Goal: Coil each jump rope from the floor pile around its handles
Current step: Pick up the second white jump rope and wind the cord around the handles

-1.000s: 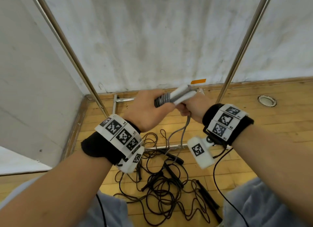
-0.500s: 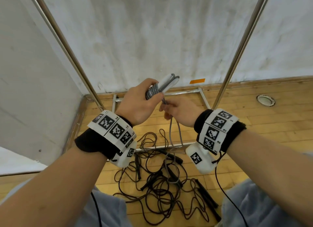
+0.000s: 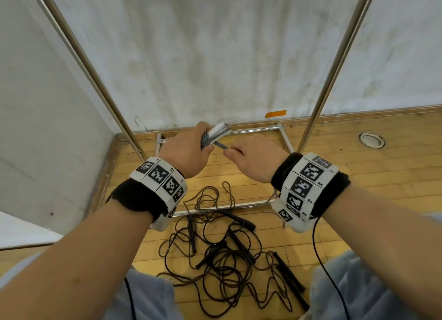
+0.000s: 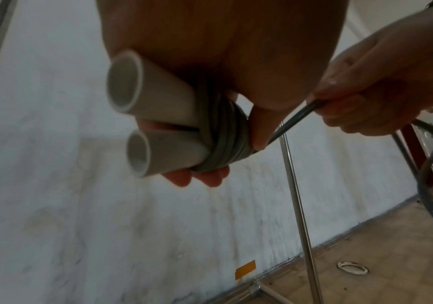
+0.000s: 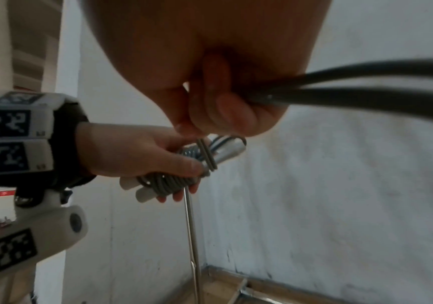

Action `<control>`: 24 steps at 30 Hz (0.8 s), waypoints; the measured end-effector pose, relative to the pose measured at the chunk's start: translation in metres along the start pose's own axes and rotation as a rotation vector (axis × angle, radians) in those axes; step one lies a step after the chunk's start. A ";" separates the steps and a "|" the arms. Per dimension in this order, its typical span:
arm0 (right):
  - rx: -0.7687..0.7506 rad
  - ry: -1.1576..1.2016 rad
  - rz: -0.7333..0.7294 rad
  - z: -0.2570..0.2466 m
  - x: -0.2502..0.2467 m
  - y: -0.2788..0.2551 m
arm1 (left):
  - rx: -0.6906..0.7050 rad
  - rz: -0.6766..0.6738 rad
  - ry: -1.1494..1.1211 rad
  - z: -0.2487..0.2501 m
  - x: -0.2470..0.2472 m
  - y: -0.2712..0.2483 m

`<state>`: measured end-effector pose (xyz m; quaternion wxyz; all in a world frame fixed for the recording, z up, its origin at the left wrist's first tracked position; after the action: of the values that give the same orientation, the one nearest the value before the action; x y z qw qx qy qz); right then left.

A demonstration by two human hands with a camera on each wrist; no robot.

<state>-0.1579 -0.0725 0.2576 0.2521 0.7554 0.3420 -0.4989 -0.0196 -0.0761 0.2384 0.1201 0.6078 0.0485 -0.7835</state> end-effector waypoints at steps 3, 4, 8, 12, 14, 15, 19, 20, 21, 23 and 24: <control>-0.057 -0.057 -0.063 -0.003 -0.001 -0.002 | 0.050 -0.078 0.039 0.007 0.011 -0.005; -0.062 -0.066 -0.054 -0.001 -0.002 -0.003 | 0.068 -0.102 0.059 0.010 0.015 -0.007; -0.056 -0.053 0.129 0.009 -0.017 -0.002 | 0.141 -0.206 -0.043 0.026 0.023 -0.020; 0.008 0.053 0.304 0.023 -0.029 -0.004 | 0.254 -0.204 -0.168 0.045 0.015 -0.034; 0.037 0.153 0.343 0.029 -0.029 -0.006 | 0.264 -0.183 -0.199 0.049 0.010 -0.039; 0.034 0.185 0.356 0.030 -0.029 -0.005 | 0.250 -0.167 -0.208 0.049 0.009 -0.040; 0.031 0.272 0.393 0.029 -0.030 -0.004 | 0.192 -0.111 -0.245 0.048 0.008 -0.041; 0.051 0.309 0.394 0.033 -0.029 -0.003 | 0.195 -0.102 -0.251 0.048 0.007 -0.041; 0.080 0.358 0.392 0.038 -0.029 -0.003 | 0.202 -0.096 -0.263 0.049 0.005 -0.041; 0.136 0.468 0.375 0.048 -0.028 -0.004 | 0.224 -0.093 -0.311 0.049 0.000 -0.044; 0.155 0.520 0.360 0.052 -0.027 -0.005 | 0.242 -0.092 -0.339 0.051 -0.003 -0.045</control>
<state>-0.1987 -0.1139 0.2633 0.1821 0.9229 0.2165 -0.2612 -0.0775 -0.0432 0.2511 0.0167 0.4744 -0.0388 -0.8793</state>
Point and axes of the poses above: each hand's wrist, its own y-axis towards the middle knuckle, its own x-axis out of the palm, z = x × y, the point moved 7 cm from there along y, towards the middle knuckle, and after that the axes turned 12 degrees about -x, right-handed, at the moved point
